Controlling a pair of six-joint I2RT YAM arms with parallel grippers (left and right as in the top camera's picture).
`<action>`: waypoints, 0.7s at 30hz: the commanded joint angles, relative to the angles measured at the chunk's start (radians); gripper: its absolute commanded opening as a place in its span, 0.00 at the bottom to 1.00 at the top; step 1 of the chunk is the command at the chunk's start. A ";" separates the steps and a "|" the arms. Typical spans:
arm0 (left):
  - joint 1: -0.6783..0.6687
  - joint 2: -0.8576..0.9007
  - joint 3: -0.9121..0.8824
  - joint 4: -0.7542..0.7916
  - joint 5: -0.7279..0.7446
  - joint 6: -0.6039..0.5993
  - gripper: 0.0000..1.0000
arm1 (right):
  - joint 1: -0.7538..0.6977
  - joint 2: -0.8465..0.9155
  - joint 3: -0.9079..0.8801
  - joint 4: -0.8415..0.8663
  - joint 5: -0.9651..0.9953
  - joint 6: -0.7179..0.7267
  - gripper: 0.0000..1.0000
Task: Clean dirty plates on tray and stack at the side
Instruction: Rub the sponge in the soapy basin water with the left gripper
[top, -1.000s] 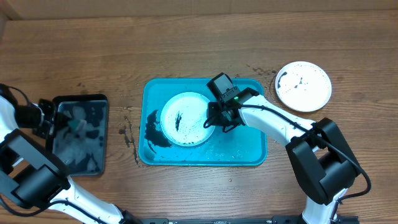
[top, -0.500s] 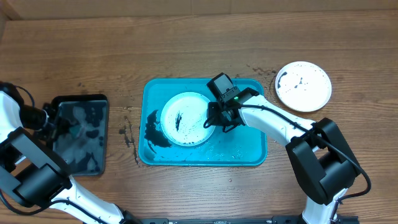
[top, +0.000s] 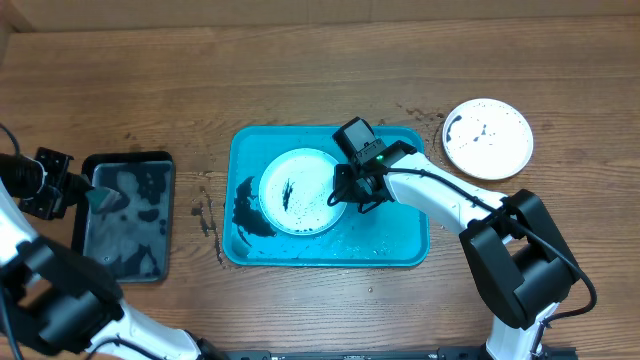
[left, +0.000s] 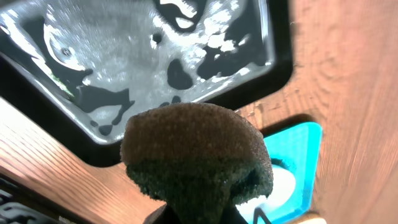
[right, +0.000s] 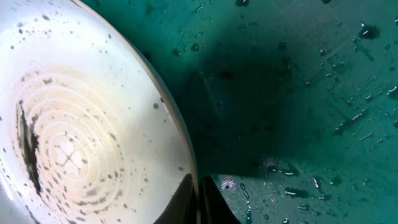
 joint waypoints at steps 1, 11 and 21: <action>-0.023 -0.044 0.018 0.005 -0.100 -0.045 0.04 | -0.001 -0.002 -0.004 0.004 0.017 0.001 0.04; -0.036 -0.019 -0.228 0.157 -0.084 -0.043 0.04 | -0.001 -0.002 -0.004 -0.003 0.018 0.001 0.04; -0.085 -0.117 -0.027 -0.040 0.031 0.081 0.04 | -0.001 -0.002 -0.004 0.001 0.017 0.001 0.04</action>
